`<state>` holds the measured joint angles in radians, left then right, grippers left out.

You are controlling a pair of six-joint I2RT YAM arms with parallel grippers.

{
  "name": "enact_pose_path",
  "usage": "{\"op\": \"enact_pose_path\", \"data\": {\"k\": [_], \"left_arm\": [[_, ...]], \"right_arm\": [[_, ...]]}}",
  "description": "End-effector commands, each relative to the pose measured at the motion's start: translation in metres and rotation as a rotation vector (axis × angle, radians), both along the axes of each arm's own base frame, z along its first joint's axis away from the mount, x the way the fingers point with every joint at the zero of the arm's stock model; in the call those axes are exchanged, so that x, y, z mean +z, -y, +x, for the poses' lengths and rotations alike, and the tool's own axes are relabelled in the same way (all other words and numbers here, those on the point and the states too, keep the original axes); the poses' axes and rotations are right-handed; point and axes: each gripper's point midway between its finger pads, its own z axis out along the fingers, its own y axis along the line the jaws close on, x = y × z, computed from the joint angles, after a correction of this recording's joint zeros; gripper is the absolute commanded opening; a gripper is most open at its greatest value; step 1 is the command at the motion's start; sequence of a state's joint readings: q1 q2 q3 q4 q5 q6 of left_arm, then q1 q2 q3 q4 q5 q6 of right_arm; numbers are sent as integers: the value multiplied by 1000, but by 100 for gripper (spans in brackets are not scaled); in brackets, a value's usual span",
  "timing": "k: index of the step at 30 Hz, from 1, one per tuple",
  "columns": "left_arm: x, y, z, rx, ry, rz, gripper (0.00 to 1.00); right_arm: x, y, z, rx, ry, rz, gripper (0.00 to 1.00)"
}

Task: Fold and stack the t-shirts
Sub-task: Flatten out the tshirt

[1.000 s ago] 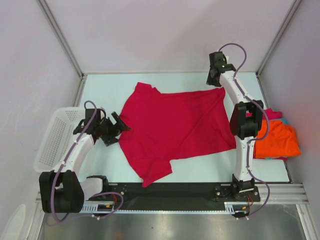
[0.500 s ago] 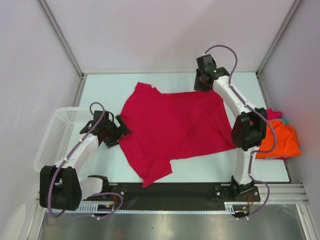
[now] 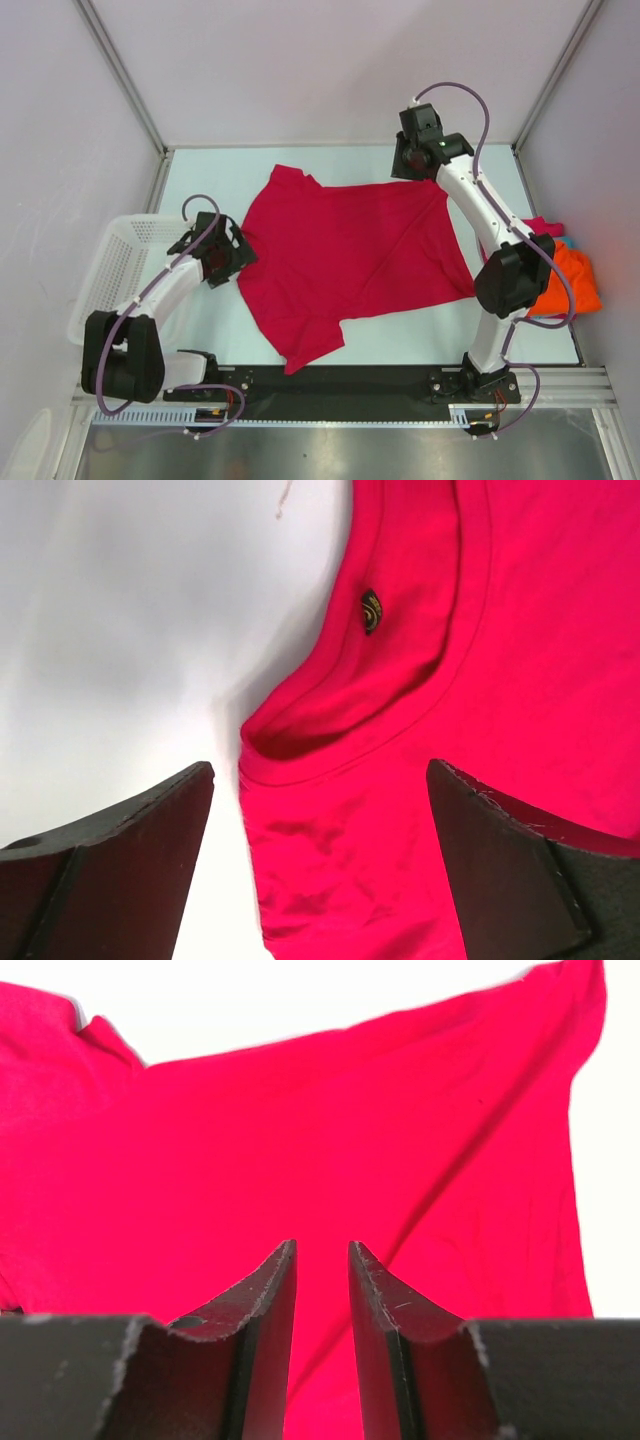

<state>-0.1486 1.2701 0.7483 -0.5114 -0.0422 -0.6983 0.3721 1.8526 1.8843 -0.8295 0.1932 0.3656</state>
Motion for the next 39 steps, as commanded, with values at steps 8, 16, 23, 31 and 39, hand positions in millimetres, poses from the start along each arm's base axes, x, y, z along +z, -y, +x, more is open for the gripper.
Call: {"op": "enact_pose_path", "data": {"k": [8, 16, 23, 31, 39], "left_arm": [[-31, 3, 3, 7, -29, -9, 77], [-50, 6, -3, 15, -60, -30, 77], [-52, 8, 0, 11, -60, -38, 10], [-36, 1, 4, 44, -52, -7, 0], [-13, -16, 17, 85, -16, -11, 0]], "right_arm": [[66, 13, -27, 4, 106, 7, 31], [86, 22, -33, -8, 139, -16, 30], [85, 24, -34, -17, 138, -22, 28], [81, 26, -34, -19, 129, -39, 25], [71, 25, -32, -14, 110, -46, 24]]}}
